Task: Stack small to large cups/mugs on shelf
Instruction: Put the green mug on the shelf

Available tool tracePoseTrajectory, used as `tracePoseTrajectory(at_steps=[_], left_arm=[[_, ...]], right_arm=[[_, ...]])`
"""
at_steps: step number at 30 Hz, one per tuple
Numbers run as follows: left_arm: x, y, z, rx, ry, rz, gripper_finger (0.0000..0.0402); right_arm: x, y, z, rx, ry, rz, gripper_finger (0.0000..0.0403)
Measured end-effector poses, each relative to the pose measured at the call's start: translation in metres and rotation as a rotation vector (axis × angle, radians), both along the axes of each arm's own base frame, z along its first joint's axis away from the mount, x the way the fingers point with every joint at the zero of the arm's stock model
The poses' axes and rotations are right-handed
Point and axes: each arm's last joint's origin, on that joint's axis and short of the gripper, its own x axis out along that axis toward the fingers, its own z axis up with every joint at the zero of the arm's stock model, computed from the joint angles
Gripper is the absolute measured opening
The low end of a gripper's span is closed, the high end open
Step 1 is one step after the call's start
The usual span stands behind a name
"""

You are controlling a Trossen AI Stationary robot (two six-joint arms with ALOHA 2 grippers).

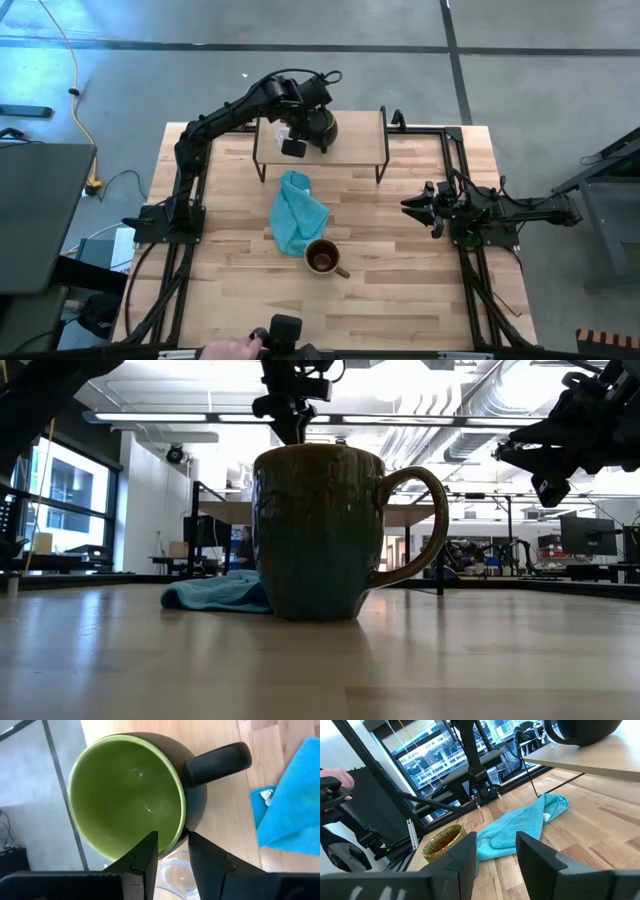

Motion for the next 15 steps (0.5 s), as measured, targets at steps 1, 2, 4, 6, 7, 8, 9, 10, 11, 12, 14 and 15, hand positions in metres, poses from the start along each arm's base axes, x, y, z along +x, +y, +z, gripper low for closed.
tracePoseTrajectory(at_steps=[1,2,4,6,7,8,9,10,11,12,14,15], left_arm=[[0.0001,0.0000,-0.0013,-0.003,0.005,-0.001,0.0095],[0.0002,0.0002,-0.0024,-0.004,0.008,-0.001,0.0095],[0.0004,0.0005,-0.0047,-0.003,0.023,-0.011,0.0095],[0.0008,0.0012,-0.0058,0.006,0.029,-0.012,0.0095],[0.0011,0.0016,-0.0057,0.013,0.028,-0.010,0.0095],[0.0014,0.0019,-0.0055,0.020,0.026,-0.009,0.0095],[0.0018,0.0023,-0.0052,0.028,0.024,-0.007,0.0095],[0.0022,0.0027,-0.0049,0.038,0.023,-0.006,0.0095],[0.0025,0.0031,-0.0047,0.046,0.023,-0.003,0.0095],[0.0025,0.0032,-0.0046,0.051,0.025,-0.002,0.0095],[0.0024,0.0033,-0.0047,0.053,0.029,-0.010,0.0095],[0.0024,0.0033,-0.0046,0.056,0.033,-0.018,0.0095]], right_arm=[[0.0000,0.0000,0.0000,0.000,0.000,0.000,0.0128],[0.0000,0.0000,0.0000,0.000,0.000,0.000,0.0128],[0.0000,0.0000,0.0000,-0.001,0.000,0.000,0.0128],[0.0000,0.0000,0.0000,-0.003,0.001,0.000,0.0128],[0.0000,0.0000,0.0000,-0.004,0.001,0.000,0.0128],[0.0000,0.0000,0.0000,-0.003,0.001,0.000,0.0128],[0.0000,0.0000,0.0000,-0.004,0.001,0.000,0.0128],[0.0000,0.0000,0.0000,-0.003,0.001,0.000,0.0128],[0.0000,0.0000,0.0000,-0.004,0.001,0.000,0.0128],[0.0000,0.0000,0.0000,-0.003,0.001,0.000,0.0128],[0.0000,0.0000,0.0000,-0.004,0.001,0.000,0.0128],[0.0000,0.0000,0.0000,-0.004,0.001,0.000,0.0128]])
